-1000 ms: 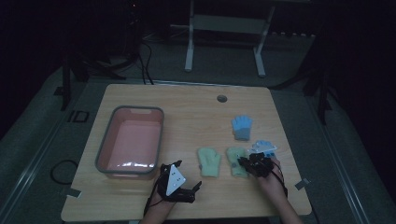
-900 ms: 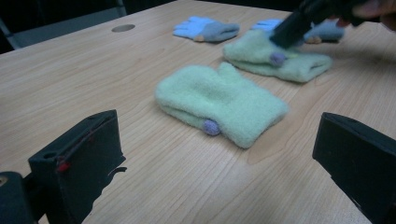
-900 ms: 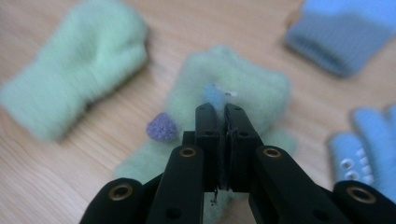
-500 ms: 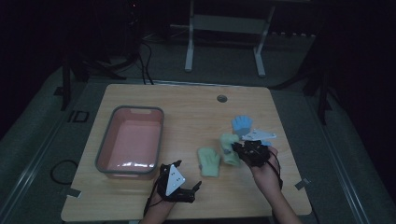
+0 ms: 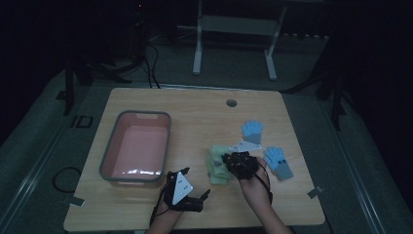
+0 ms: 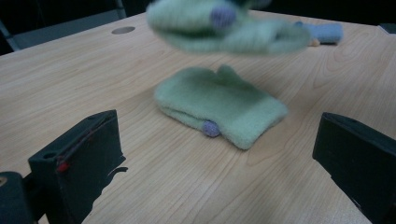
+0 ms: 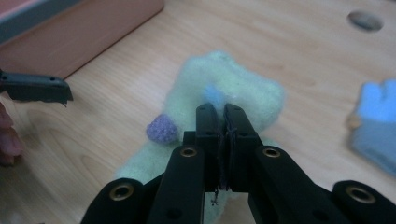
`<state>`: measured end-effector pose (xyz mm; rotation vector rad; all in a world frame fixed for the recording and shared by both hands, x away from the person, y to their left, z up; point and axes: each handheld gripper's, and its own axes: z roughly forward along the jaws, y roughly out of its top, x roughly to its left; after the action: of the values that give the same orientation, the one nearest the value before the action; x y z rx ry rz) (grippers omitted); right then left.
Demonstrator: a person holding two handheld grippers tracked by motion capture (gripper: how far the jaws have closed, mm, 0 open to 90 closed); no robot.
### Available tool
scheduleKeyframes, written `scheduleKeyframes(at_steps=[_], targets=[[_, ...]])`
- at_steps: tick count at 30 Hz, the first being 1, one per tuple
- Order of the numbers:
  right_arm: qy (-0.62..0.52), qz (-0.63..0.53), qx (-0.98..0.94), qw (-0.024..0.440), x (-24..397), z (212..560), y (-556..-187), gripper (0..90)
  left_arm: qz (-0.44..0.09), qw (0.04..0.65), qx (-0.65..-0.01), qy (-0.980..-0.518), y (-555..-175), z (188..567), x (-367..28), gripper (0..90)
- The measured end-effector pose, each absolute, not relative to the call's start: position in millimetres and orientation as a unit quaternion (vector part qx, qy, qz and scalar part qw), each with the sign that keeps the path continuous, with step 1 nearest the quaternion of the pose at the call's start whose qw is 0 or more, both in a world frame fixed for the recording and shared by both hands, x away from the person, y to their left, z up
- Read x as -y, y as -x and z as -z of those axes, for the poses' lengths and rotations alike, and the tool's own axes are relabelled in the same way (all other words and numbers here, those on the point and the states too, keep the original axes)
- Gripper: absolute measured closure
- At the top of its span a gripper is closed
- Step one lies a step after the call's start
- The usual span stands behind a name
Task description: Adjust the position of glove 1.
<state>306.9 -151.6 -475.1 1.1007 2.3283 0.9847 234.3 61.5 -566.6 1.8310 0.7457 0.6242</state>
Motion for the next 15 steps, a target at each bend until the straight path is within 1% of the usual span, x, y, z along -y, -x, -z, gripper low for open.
scheduleKeyframes(at_steps=[7,15], targets=[[-0.398,-0.335,-0.836,0.174,143,495,-309,86.1,-0.259,0.509,-0.311,-0.760,-234,567,-62,1.5],[-0.399,-0.316,-0.844,0.169,142,509,-315,86.0,-0.258,0.509,-0.311,-0.760,-235,567,-62,1.5]])
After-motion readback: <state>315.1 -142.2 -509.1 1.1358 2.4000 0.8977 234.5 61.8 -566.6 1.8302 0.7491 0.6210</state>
